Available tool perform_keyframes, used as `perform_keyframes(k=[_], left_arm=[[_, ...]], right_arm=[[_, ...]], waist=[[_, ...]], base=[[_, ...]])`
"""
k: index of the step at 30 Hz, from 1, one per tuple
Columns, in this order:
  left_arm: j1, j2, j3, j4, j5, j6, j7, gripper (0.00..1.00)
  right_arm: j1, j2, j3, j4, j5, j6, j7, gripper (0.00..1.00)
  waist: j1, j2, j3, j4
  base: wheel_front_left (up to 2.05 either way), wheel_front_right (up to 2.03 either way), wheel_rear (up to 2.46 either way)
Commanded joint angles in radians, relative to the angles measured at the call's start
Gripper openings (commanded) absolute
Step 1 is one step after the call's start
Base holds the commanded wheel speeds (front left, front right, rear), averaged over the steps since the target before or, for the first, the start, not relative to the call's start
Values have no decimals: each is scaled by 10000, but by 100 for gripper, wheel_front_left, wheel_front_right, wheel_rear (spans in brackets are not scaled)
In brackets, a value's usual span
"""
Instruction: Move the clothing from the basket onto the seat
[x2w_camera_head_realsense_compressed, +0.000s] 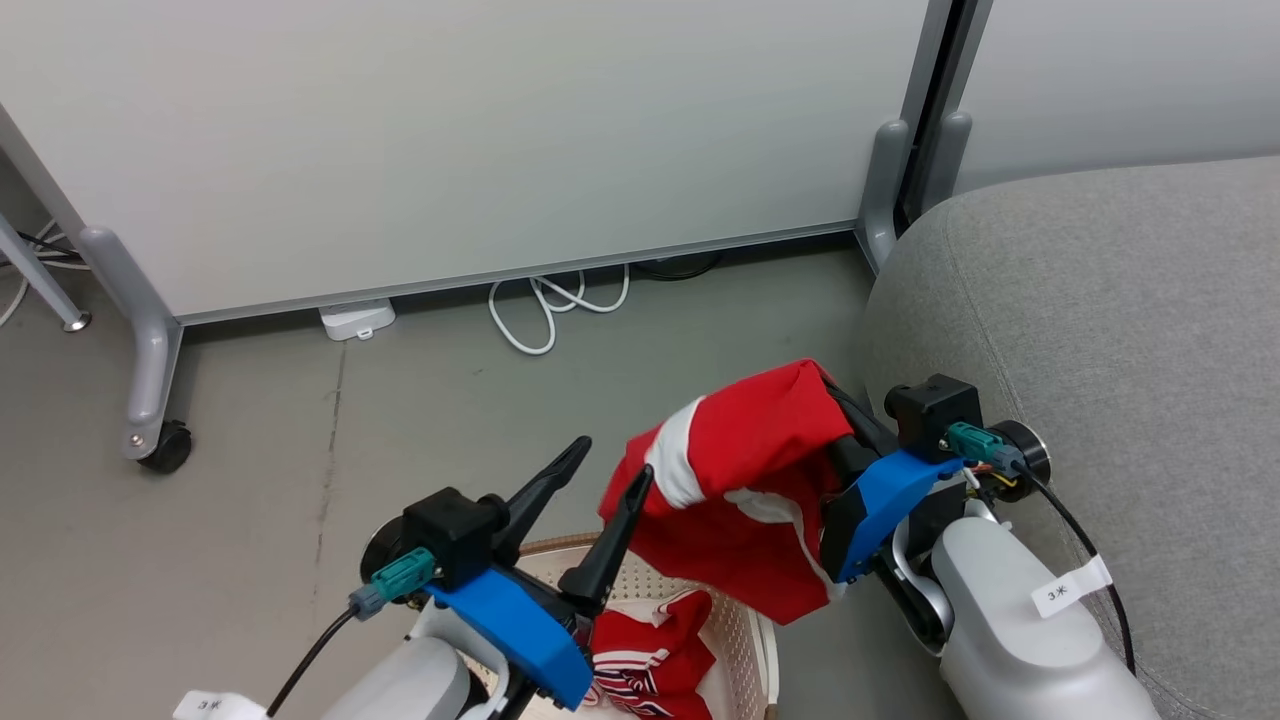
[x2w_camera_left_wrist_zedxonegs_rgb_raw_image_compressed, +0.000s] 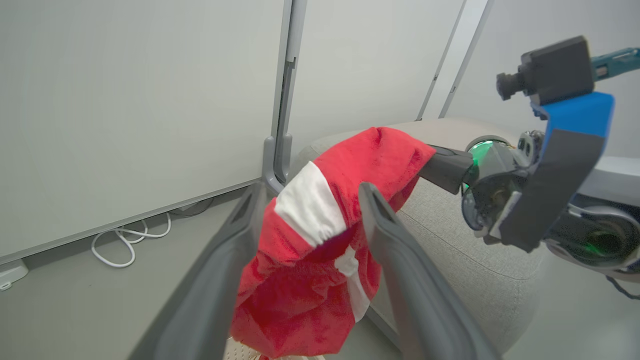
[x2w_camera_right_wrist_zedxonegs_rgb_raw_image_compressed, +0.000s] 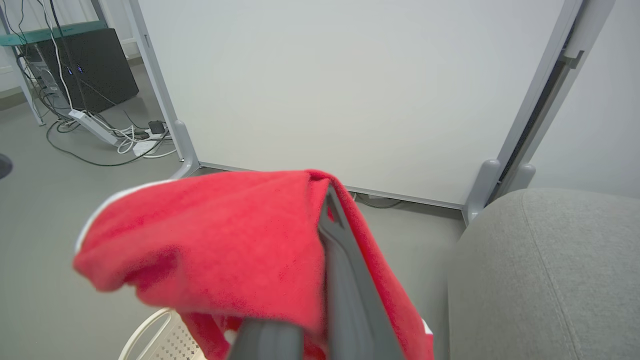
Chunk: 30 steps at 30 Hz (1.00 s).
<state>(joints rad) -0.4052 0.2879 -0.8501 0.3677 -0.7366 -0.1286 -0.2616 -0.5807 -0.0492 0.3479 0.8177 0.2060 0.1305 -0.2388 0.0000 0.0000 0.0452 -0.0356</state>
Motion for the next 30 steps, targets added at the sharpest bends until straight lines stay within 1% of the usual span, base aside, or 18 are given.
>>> perform_keyframes(k=[1,9,12,14,21,26,30], left_arm=[[573,52,706,-394,498,-3,-49,100],[1993,-212,2604,-1145,2197,-15,-48,100],[2417,-428,3337,-1252,2618,-19,-48,100],[2629,-549,3638,-1292,2830,-21,-50,100],[2889,-675,3861,-1351,3072,-21,-49,100],[2865,-649,3855,-1341,3069,-22,-49,100],[2771,-605,3838,-1322,3057,-21,-51,100]], right_arm=[[71,-23,-191,-110,-168,5,-12,0],[342,-22,-502,-405,-347,5,95,0],[418,-22,-569,-547,-386,5,139,0],[461,-22,-596,-642,-426,5,214,0],[644,-22,-691,-977,-478,5,368,0],[701,-22,-682,-1196,-455,5,458,0],[749,-23,-662,-1433,-434,5,532,0]], waist=[[0,0,-7,14],[0,0,-20,-32],[0,0,-17,-60],[0,0,-15,-79],[0,0,1,-200],[0,0,56,-450],[0,0,152,-861]], base=[[0,0,0],[0,0,0],[0,0,0],[0,0,0],[0,0,0],[0,0,0],[0,0,0]])
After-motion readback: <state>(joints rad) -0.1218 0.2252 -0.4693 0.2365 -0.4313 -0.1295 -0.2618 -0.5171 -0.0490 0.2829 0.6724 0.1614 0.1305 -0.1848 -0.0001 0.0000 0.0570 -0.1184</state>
